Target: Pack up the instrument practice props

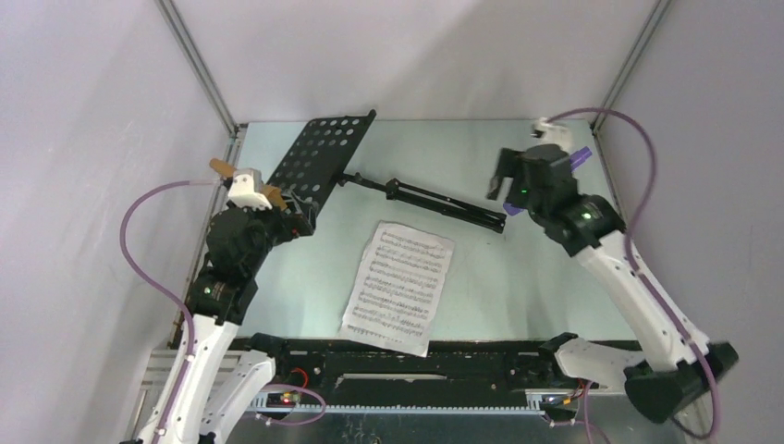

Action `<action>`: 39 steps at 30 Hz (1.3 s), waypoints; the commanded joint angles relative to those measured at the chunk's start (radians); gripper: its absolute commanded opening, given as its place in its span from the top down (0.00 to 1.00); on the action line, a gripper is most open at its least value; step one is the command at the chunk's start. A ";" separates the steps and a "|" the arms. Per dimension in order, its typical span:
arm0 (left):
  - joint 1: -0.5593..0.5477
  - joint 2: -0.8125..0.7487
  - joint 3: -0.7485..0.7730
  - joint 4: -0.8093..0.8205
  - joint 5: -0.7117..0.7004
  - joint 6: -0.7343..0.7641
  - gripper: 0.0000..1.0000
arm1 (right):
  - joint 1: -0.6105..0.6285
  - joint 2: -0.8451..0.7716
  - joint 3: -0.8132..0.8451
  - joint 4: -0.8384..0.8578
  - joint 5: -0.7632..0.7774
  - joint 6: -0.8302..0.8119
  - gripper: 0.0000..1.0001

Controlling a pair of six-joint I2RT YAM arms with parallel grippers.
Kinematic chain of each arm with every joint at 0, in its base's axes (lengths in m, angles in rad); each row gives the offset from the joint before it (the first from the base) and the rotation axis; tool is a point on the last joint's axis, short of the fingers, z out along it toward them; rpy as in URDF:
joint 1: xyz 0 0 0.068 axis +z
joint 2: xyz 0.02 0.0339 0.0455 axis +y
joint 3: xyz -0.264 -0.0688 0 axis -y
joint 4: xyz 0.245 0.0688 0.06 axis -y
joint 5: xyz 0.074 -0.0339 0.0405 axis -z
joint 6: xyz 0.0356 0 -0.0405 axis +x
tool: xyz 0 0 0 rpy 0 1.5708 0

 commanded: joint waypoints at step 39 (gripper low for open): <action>0.032 -0.028 -0.071 -0.041 0.068 -0.010 0.01 | -0.408 0.523 0.229 -0.053 0.327 0.327 0.18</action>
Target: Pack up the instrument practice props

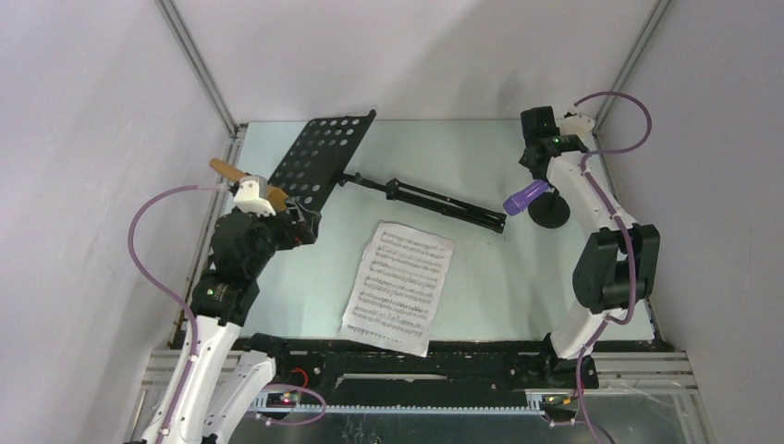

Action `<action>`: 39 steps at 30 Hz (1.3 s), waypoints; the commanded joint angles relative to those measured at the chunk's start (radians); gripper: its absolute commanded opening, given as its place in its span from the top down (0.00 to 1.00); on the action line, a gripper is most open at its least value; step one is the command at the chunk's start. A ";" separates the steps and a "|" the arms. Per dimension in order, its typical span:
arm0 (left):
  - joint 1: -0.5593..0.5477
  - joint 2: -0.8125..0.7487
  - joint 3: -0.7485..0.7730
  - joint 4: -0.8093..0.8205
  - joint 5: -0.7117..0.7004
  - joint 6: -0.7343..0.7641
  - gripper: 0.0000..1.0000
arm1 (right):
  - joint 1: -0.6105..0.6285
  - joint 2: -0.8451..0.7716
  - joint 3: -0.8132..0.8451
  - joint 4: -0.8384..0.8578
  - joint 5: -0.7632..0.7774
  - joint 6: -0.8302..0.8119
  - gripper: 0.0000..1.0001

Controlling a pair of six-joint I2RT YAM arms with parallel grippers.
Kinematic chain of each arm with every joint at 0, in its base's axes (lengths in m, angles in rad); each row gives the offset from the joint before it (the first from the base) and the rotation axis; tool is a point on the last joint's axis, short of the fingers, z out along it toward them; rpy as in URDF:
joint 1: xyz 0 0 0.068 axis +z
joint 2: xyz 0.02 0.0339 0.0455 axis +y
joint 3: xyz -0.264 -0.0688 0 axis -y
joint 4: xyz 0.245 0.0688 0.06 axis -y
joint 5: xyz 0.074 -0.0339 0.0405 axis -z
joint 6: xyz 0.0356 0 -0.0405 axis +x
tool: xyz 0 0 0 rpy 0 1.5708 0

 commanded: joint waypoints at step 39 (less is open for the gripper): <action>0.040 -0.155 -0.129 0.182 -0.062 -0.040 0.06 | 0.269 -0.945 -0.420 0.145 -0.607 -0.534 1.00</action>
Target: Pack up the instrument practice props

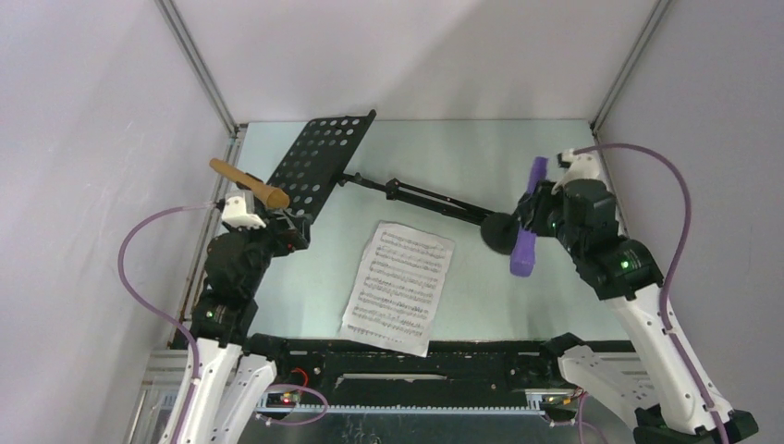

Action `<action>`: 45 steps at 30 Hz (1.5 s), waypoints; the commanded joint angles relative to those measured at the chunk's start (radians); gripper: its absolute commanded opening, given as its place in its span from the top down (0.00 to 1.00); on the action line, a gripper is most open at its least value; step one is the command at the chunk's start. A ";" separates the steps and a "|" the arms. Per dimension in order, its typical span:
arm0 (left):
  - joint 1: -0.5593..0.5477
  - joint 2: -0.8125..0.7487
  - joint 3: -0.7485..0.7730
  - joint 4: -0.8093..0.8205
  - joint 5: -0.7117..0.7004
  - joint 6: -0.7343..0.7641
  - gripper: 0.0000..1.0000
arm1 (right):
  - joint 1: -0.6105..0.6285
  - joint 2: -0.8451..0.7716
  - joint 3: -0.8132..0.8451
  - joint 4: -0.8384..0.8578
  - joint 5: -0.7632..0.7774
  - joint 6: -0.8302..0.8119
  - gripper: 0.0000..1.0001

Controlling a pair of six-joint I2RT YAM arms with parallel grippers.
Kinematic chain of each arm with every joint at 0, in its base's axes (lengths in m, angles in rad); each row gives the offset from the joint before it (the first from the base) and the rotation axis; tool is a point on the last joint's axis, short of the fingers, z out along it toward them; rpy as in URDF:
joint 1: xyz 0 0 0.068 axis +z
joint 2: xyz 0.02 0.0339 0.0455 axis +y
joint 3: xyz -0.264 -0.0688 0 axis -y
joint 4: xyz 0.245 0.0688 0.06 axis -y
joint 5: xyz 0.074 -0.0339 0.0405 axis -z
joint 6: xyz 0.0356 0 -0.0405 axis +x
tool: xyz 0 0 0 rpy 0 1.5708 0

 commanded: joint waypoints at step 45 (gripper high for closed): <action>-0.700 0.071 -0.104 0.433 -0.283 0.100 0.06 | 0.416 -0.053 -0.251 0.106 0.358 0.311 1.00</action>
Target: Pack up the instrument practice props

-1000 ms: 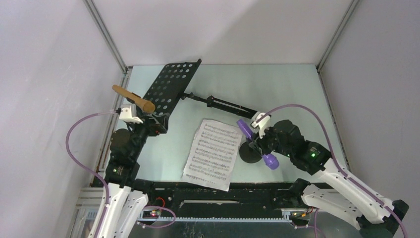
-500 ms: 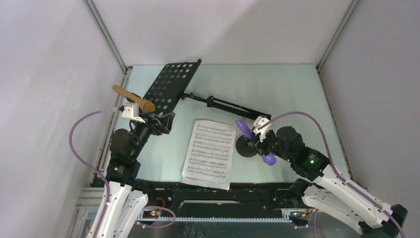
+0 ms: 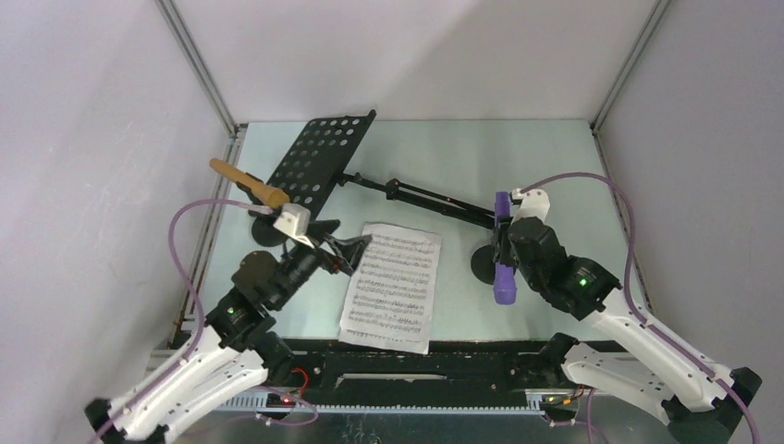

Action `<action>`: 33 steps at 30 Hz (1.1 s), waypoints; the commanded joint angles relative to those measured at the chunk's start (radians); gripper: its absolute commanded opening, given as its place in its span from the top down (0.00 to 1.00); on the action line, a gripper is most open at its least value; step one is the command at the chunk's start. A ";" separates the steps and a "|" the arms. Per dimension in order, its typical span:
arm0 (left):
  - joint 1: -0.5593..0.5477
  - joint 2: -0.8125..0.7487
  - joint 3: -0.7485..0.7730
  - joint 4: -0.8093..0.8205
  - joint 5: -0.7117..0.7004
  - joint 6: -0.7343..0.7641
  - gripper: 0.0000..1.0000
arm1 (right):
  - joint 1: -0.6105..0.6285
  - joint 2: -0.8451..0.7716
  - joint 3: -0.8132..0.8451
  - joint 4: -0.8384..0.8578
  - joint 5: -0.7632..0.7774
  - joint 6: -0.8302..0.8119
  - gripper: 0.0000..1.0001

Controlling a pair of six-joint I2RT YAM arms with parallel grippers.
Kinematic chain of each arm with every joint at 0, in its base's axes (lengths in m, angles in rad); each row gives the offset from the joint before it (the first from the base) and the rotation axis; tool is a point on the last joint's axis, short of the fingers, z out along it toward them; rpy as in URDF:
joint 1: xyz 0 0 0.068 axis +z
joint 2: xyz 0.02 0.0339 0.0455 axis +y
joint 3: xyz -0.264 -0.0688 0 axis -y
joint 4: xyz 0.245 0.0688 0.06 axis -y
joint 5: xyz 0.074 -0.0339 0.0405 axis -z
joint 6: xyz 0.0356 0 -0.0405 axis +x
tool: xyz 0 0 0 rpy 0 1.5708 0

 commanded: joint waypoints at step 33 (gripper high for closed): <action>-0.680 0.927 0.283 0.506 -0.312 -0.243 0.00 | -0.050 -0.241 0.055 -0.238 0.052 0.540 0.03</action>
